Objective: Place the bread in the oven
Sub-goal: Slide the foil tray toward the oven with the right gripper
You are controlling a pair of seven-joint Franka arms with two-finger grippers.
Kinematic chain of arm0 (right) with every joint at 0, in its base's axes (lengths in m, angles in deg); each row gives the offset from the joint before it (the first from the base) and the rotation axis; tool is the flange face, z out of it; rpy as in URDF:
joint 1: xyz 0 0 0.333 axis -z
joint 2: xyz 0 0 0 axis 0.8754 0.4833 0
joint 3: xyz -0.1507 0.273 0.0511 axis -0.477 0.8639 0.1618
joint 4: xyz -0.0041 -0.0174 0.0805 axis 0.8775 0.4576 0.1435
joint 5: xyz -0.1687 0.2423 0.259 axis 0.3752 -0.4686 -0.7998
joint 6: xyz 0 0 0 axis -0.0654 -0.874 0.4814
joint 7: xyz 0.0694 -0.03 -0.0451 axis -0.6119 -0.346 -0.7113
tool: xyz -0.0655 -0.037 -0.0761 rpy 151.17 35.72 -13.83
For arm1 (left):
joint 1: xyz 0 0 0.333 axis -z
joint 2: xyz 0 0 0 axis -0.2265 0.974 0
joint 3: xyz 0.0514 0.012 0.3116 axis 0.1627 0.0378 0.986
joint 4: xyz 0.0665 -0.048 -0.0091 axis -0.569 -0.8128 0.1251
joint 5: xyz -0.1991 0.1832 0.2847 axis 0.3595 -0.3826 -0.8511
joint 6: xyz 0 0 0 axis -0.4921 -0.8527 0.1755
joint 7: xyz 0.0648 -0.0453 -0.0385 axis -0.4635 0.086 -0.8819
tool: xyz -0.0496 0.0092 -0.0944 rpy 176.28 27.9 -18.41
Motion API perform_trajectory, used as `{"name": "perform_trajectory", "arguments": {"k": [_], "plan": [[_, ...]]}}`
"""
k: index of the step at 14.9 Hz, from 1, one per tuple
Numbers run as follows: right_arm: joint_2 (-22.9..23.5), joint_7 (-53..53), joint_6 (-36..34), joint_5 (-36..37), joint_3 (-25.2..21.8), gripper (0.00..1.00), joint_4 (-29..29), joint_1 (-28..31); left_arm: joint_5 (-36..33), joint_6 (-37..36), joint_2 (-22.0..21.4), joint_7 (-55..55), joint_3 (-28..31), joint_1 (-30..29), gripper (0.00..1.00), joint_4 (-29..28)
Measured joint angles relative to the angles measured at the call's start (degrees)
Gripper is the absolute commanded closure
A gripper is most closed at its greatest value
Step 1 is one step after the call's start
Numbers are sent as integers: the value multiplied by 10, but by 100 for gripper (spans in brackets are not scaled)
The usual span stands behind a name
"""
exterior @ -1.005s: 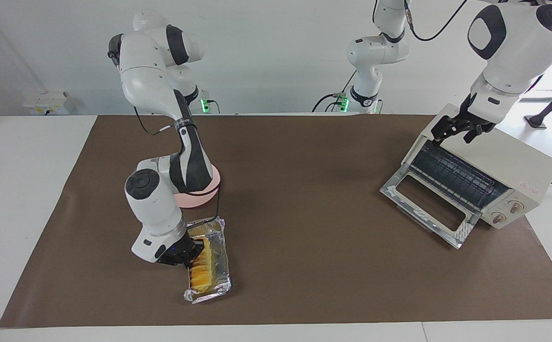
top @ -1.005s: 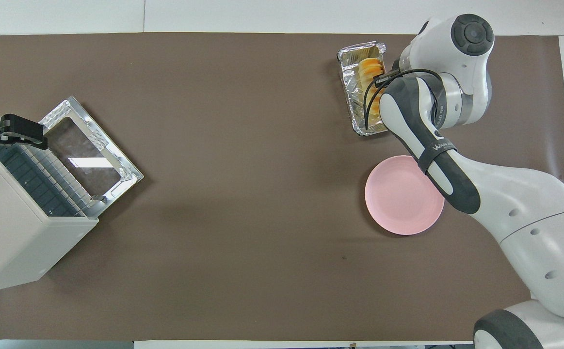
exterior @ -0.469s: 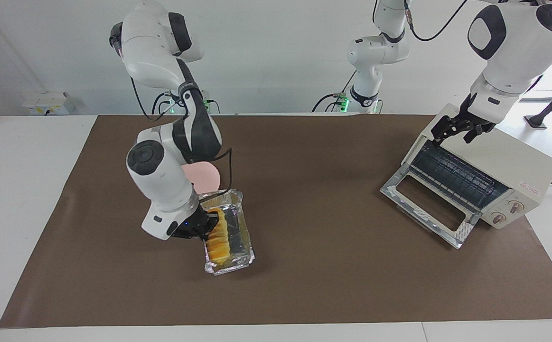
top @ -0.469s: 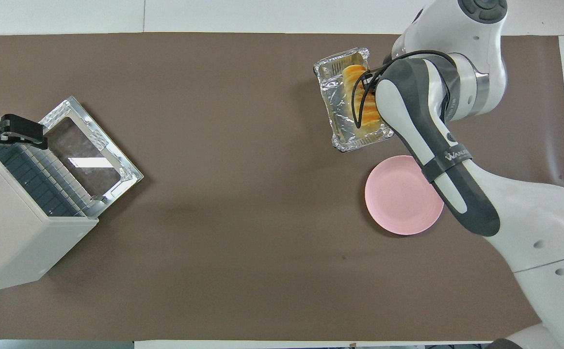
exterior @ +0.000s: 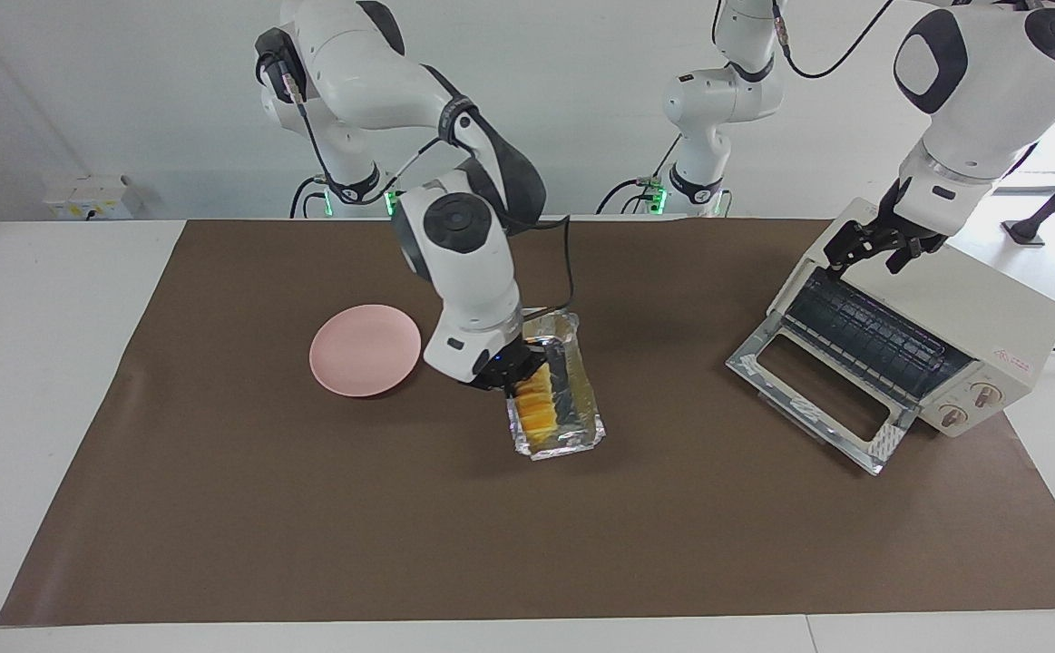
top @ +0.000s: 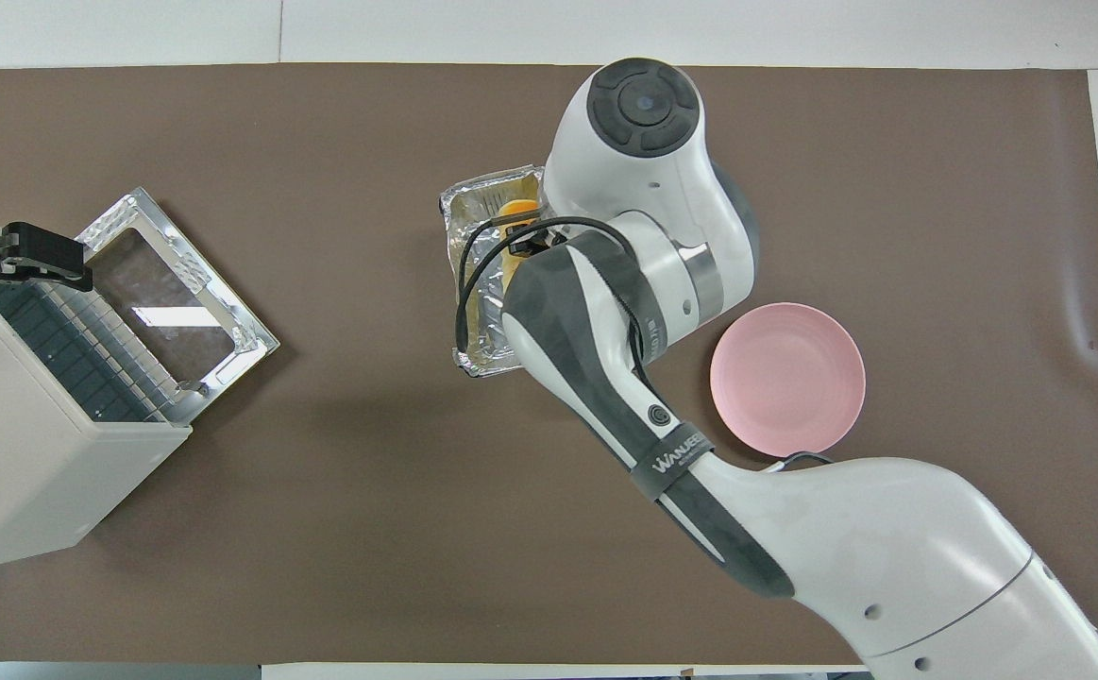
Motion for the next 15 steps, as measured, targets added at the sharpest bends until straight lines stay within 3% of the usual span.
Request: {"name": "perform_trajectory", "arguments": {"k": [5, 10, 11, 12, 15], "plan": [[-17, 104, 135, 0, 0, 100, 118, -68, 0, 0, 0, 0, 0, 0, 0, 0], [-28, 117, 202, 0, -2, 98, 180, -80, 0, 0, 0, 0, 0, 0, 0, 0], [-30, 117, 205, 0, -2, 32, 186, -81, 0, 0, 0, 0, 0, 0, 0, 0], [-33, 117, 208, 0, -1, 0, 191, -83, 0, 0, 0, 0, 0, 0, 0, 0], [-39, 118, 209, 0, -1, 0, 197, -84, 0, 0, 0, 0, 0, 0, 0, 0]]}}
